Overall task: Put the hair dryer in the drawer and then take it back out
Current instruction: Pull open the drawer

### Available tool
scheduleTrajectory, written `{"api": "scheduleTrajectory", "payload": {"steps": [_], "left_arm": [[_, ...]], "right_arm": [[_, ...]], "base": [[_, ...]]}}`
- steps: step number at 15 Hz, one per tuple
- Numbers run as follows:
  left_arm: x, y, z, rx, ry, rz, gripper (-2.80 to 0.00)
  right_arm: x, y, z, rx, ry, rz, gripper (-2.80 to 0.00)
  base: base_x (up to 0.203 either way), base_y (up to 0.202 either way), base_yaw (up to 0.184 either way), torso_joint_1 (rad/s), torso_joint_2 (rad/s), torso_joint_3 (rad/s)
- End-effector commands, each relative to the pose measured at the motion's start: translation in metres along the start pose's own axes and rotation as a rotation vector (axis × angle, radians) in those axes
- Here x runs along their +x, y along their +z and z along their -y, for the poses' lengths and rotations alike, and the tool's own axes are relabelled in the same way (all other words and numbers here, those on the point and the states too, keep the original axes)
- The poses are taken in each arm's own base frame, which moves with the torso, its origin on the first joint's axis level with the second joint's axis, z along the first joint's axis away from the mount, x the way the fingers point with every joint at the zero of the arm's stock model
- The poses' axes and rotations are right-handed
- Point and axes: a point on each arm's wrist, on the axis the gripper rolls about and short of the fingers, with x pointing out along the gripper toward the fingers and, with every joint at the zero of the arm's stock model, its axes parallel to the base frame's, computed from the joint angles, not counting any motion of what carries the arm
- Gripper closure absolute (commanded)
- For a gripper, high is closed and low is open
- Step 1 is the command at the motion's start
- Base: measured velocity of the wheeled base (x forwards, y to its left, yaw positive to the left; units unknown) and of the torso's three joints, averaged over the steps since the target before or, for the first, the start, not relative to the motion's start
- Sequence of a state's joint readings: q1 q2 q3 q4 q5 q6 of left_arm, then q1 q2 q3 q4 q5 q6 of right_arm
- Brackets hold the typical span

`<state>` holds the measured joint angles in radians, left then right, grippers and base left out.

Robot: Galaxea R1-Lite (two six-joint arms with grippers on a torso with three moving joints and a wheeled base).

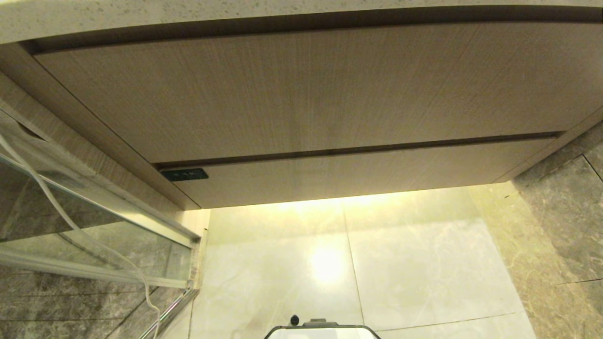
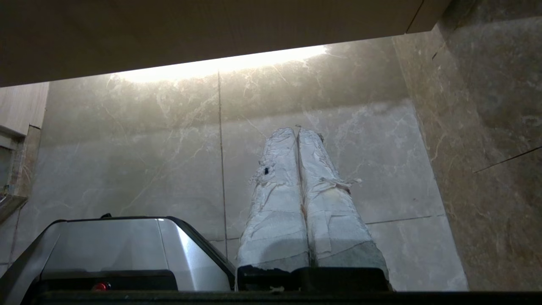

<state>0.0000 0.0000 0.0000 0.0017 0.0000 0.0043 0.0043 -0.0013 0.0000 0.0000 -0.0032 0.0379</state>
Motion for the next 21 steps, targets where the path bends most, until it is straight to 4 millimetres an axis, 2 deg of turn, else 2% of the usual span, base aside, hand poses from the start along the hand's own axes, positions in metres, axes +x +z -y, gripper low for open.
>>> {"api": "scheduleTrajectory", "payload": {"steps": [1, 5, 6, 7, 9, 10, 11, 13, 14, 16, 18, 20, 21], "left_arm": [[0.0, 0.0, 0.0, 0.0, 0.0, -0.001, 0.0], [0.0, 0.0, 0.0, 0.0, 0.0, 0.0, 0.0], [0.0, 0.0, 0.0, 0.0, 0.0, -0.001, 0.0], [0.0, 0.0, 0.0, 0.0, 0.0, 0.002, 0.0], [0.0, 0.0, 0.0, 0.0, 0.0, -0.001, 0.0], [0.0, 0.0, 0.0, 0.0, 0.0, -0.001, 0.0], [0.0, 0.0, 0.0, 0.0, 0.0, 0.0, 0.0], [0.0, 0.0, 0.0, 0.0, 0.0, -0.001, 0.0], [0.0, 0.0, 0.0, 0.0, 0.0, -0.001, 0.0], [0.0, 0.0, 0.0, 0.0, 0.0, 0.0, 0.0], [0.0, 0.0, 0.0, 0.0, 0.0, -0.001, 0.0], [0.0, 0.0, 0.0, 0.0, 0.0, 0.0, 0.0], [0.0, 0.0, 0.0, 0.0, 0.0, -0.001, 0.0]], "right_arm": [[0.0, -0.001, 0.0, -0.008, 0.003, -0.002, 0.0], [-0.001, 0.002, 0.0, -0.016, 0.006, 0.005, 0.0], [-0.004, 0.013, -0.001, -0.016, 0.01, 0.038, 0.0], [-0.01, 0.034, -0.001, -0.016, 0.012, 0.08, 0.0], [-0.024, 0.092, -0.004, -0.017, 0.018, 0.143, 0.0], [-0.024, 0.123, -0.005, -0.019, 0.025, 0.128, 0.0], [-0.015, 0.15, -0.006, -0.022, 0.04, 0.086, 0.0], [0.017, 0.202, -0.01, -0.029, 0.081, -0.019, 0.0], [0.04, 0.221, -0.011, -0.034, 0.109, -0.084, 0.0], [0.087, 0.243, -0.015, -0.054, 0.184, -0.218, 0.0], [0.123, 0.246, -0.021, -0.088, 0.256, -0.354, 0.0], [0.162, 0.227, -0.026, -0.234, 0.336, -0.537, 0.0], [0.174, 0.218, -0.029, -0.341, 0.393, -0.591, 0.0]], "base": [[0.0, 0.0, 0.0, 0.0, 0.0, 0.0], [0.0, 0.0, 0.0, 0.0, 0.0, 0.0], [0.0, 0.0, 0.0, 0.0, 0.0, 0.0], [0.0, 0.0, 0.0, 0.0, 0.0, 0.0], [0.0, 0.0, 0.0, 0.0, 0.0, 0.0], [0.0, 0.0, 0.0, 0.0, 0.0, 0.0], [0.0, 0.0, 0.0, 0.0, 0.0, 0.0], [0.0, 0.0, 0.0, 0.0, 0.0, 0.0], [0.0, 0.0, 0.0, 0.0, 0.0, 0.0], [0.0, 0.0, 0.0, 0.0, 0.0, 0.0], [0.0, 0.0, 0.0, 0.0, 0.0, 0.0], [0.0, 0.0, 0.0, 0.0, 0.0, 0.0], [0.0, 0.0, 0.0, 0.0, 0.0, 0.0]]}}
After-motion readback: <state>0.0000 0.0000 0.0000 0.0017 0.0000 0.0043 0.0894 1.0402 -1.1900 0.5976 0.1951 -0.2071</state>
